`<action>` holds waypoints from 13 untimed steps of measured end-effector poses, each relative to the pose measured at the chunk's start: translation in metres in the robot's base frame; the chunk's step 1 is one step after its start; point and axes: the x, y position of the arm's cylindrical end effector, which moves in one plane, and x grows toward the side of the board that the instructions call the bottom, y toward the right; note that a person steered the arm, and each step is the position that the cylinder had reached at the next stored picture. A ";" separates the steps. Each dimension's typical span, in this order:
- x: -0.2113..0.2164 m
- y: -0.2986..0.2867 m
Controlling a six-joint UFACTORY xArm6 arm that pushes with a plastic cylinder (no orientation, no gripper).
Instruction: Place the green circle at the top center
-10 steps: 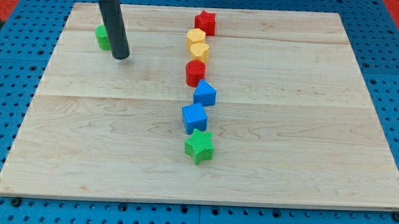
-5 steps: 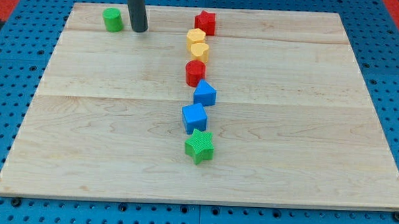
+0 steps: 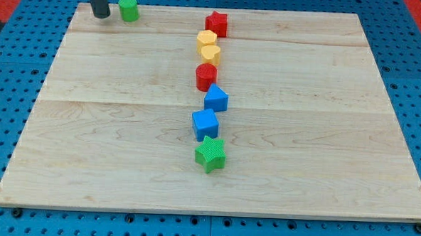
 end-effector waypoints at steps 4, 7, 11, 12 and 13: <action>-0.002 -0.013; -0.002 0.008; -0.004 0.087; -0.010 0.092; -0.012 0.095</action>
